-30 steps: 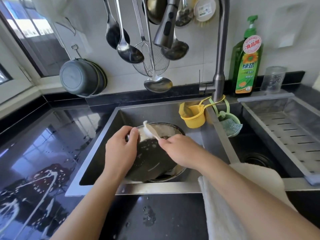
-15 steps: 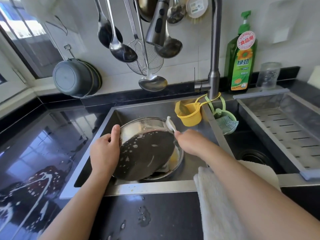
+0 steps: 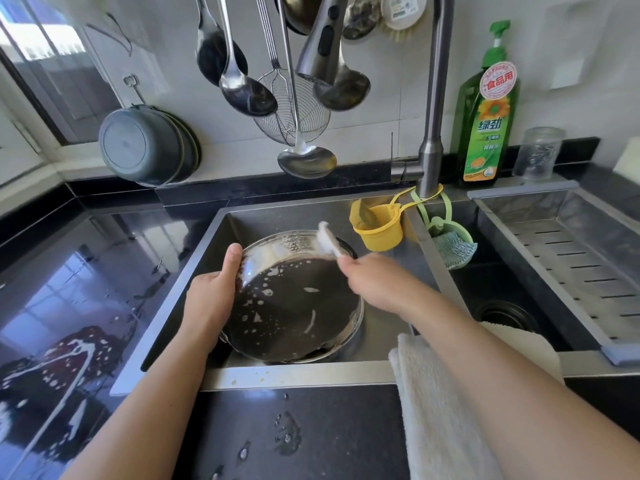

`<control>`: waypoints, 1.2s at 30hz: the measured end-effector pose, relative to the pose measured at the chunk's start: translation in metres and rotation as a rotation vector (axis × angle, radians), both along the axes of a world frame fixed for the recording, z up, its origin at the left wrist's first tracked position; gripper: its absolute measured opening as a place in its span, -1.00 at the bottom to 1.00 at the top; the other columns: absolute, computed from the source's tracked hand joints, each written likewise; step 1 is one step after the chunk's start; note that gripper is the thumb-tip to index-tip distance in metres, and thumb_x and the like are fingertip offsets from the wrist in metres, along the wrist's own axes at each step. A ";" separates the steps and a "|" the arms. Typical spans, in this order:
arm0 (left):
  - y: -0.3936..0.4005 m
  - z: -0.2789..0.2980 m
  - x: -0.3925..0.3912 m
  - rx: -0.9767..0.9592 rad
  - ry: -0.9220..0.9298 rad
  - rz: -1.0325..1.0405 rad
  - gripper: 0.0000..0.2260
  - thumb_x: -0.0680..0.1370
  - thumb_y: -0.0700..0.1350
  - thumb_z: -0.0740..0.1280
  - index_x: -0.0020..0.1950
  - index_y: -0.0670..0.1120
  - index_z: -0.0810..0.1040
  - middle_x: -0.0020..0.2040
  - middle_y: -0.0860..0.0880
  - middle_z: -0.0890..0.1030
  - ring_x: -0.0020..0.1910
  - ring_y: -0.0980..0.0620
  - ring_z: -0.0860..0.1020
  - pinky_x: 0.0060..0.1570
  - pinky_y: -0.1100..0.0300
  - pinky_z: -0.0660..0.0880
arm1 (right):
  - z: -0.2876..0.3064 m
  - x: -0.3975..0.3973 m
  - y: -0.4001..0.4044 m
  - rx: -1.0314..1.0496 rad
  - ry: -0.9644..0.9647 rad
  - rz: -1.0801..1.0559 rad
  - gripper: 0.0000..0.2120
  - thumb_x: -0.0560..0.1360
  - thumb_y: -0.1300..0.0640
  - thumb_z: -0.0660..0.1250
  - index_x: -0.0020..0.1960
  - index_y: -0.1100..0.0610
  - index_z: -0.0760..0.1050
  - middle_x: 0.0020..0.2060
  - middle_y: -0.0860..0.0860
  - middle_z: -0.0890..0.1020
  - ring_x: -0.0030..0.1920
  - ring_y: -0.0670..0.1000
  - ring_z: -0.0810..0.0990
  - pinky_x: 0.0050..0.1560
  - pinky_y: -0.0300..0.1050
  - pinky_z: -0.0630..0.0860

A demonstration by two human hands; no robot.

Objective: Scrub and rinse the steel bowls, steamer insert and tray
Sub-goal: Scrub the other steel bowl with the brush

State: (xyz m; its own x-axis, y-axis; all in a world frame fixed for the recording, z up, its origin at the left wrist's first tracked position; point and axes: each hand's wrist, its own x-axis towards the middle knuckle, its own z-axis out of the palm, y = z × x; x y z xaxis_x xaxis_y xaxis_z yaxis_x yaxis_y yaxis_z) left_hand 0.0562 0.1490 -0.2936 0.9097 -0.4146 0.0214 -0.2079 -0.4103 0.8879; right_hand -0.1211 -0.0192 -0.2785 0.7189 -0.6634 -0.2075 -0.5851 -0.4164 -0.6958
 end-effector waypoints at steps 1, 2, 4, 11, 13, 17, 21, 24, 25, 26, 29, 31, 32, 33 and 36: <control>-0.001 0.000 -0.002 0.011 0.006 -0.013 -0.36 0.60 0.40 0.16 -0.19 -0.14 0.67 -0.21 -0.06 0.68 -0.14 -0.01 0.63 -0.07 0.10 0.42 | 0.001 0.005 0.009 -0.017 -0.031 0.056 -0.51 0.67 -0.16 -0.02 -0.16 0.13 0.47 -0.21 0.08 0.52 -0.24 0.03 0.48 -0.29 -0.09 0.32; -0.002 -0.003 -0.001 0.023 0.009 -0.025 -0.37 0.59 0.40 0.17 -0.18 -0.12 0.68 -0.20 -0.06 0.69 -0.12 -0.02 0.64 -0.05 0.09 0.43 | 0.001 0.008 0.016 -0.037 -0.034 0.090 -0.51 0.67 -0.17 -0.03 -0.24 0.09 0.43 -0.26 0.06 0.49 -0.25 0.02 0.47 -0.30 -0.09 0.31; -0.003 -0.004 -0.001 0.022 0.014 -0.017 -0.35 0.57 0.42 0.19 -0.17 -0.14 0.70 -0.20 -0.07 0.71 -0.11 -0.04 0.66 -0.01 0.06 0.49 | -0.003 0.009 0.007 -0.057 -0.015 0.048 -0.52 0.66 -0.19 -0.03 -0.20 0.08 0.44 -0.26 0.06 0.49 -0.24 0.04 0.49 -0.29 -0.07 0.34; 0.005 -0.011 0.018 -0.135 0.265 0.077 -0.37 0.41 0.52 0.35 -0.08 -0.07 0.69 -0.12 -0.10 0.76 0.00 -0.17 0.71 0.26 -0.16 0.57 | -0.008 -0.009 -0.013 0.060 0.172 -0.097 -0.67 0.72 -0.06 -0.01 0.04 0.11 0.42 -0.12 0.08 0.47 -0.29 0.01 0.40 -0.39 -0.16 0.27; 0.006 -0.011 0.020 -0.223 0.299 0.100 -0.43 0.39 0.46 0.43 -0.09 -0.07 0.70 -0.17 -0.09 0.76 -0.02 -0.18 0.72 0.23 -0.13 0.58 | -0.007 -0.001 -0.009 0.062 0.082 -0.048 -0.61 0.69 -0.14 0.01 0.04 0.12 0.45 -0.20 0.04 0.50 -0.29 0.00 0.45 -0.40 -0.14 0.28; 0.007 -0.007 0.020 -0.448 0.346 0.171 -0.49 0.45 0.32 0.51 0.02 -0.13 0.69 -0.15 -0.10 0.76 -0.03 -0.17 0.74 0.15 -0.08 0.63 | -0.007 0.001 -0.016 0.037 0.055 -0.118 -0.57 0.66 -0.20 0.02 -0.09 0.12 0.41 -0.21 0.05 0.52 -0.31 0.01 0.44 -0.35 -0.13 0.29; 0.010 -0.002 0.025 -0.775 0.471 0.183 -0.34 0.31 0.31 0.61 0.15 -0.17 0.68 0.03 -0.14 0.76 0.06 -0.14 0.72 0.21 -0.18 0.61 | -0.006 -0.008 -0.023 0.155 0.080 -0.220 -0.57 0.66 -0.25 0.00 -0.20 0.04 0.29 -0.35 0.02 0.41 -0.42 0.00 0.33 -0.43 -0.14 0.23; 0.014 -0.003 0.031 -0.895 0.498 0.177 -0.14 0.13 0.34 0.67 0.23 -0.19 0.67 0.15 -0.16 0.73 0.16 -0.16 0.70 0.25 -0.21 0.58 | -0.001 -0.009 -0.016 0.251 -0.023 -0.203 -0.51 0.66 -0.27 0.00 -0.23 0.07 0.35 -0.50 -0.03 0.38 -0.51 -0.02 0.31 -0.47 -0.16 0.21; 0.014 -0.003 0.031 -0.896 0.485 0.174 -0.17 0.16 0.34 0.67 0.22 -0.19 0.68 0.14 -0.16 0.73 0.15 -0.15 0.70 0.25 -0.20 0.58 | 0.001 -0.009 -0.014 0.274 -0.051 -0.201 -0.50 0.66 -0.27 0.01 -0.22 0.09 0.37 -0.54 -0.05 0.36 -0.54 -0.03 0.29 -0.48 -0.18 0.19; 0.013 -0.001 0.029 -0.878 0.468 0.170 -0.25 0.23 0.34 0.64 0.18 -0.18 0.69 0.10 -0.14 0.74 0.12 -0.14 0.71 0.24 -0.18 0.59 | 0.004 -0.009 -0.013 0.296 -0.077 -0.198 -0.49 0.65 -0.27 0.01 -0.21 0.10 0.38 -0.56 -0.06 0.33 -0.56 -0.04 0.26 -0.49 -0.19 0.16; 0.010 0.004 0.018 -0.672 0.283 0.222 -0.55 0.53 0.29 0.43 -0.07 -0.12 0.66 -0.13 -0.08 0.73 -0.14 -0.04 0.69 0.04 0.01 0.63 | 0.013 -0.008 -0.008 0.210 -0.168 -0.120 -0.49 0.67 -0.23 0.01 -0.26 0.11 0.36 -0.51 -0.03 0.32 -0.53 -0.02 0.27 -0.43 -0.16 0.19; 0.008 0.001 0.012 -0.507 0.094 0.185 -0.53 0.58 0.25 0.38 -0.23 -0.14 0.61 -0.24 -0.09 0.66 -0.23 -0.05 0.62 -0.10 0.07 0.55 | 0.014 -0.006 0.002 0.044 -0.216 0.010 -0.47 0.69 -0.17 -0.01 -0.32 0.11 0.37 -0.45 0.00 0.40 -0.43 0.01 0.38 -0.30 -0.08 0.31; 0.009 -0.002 0.011 -0.448 0.018 0.150 -0.49 0.57 0.25 0.39 -0.27 -0.19 0.61 -0.28 -0.11 0.63 -0.24 -0.06 0.59 -0.13 0.06 0.52 | 0.014 -0.005 0.010 -0.004 -0.223 0.074 -0.47 0.69 -0.17 -0.01 -0.34 0.08 0.37 -0.43 0.01 0.42 -0.39 0.02 0.41 -0.25 -0.06 0.33; 0.010 -0.005 0.011 -0.403 -0.035 0.112 -0.43 0.56 0.26 0.40 -0.25 -0.27 0.62 -0.30 -0.14 0.61 -0.25 -0.06 0.57 -0.15 0.06 0.50 | 0.012 -0.003 0.016 -0.036 -0.218 0.122 -0.46 0.69 -0.17 -0.01 -0.36 0.06 0.36 -0.42 0.02 0.43 -0.37 0.02 0.43 -0.23 -0.04 0.34; 0.011 -0.005 0.008 -0.390 -0.074 0.123 -0.38 0.55 0.29 0.41 -0.29 -0.31 0.58 -0.38 -0.07 0.56 -0.35 0.04 0.53 -0.23 0.14 0.46 | 0.002 0.001 0.007 -0.102 -0.144 0.082 -0.49 0.69 -0.17 -0.05 -0.29 0.07 0.38 -0.35 0.04 0.46 -0.29 0.06 0.47 -0.22 -0.01 0.38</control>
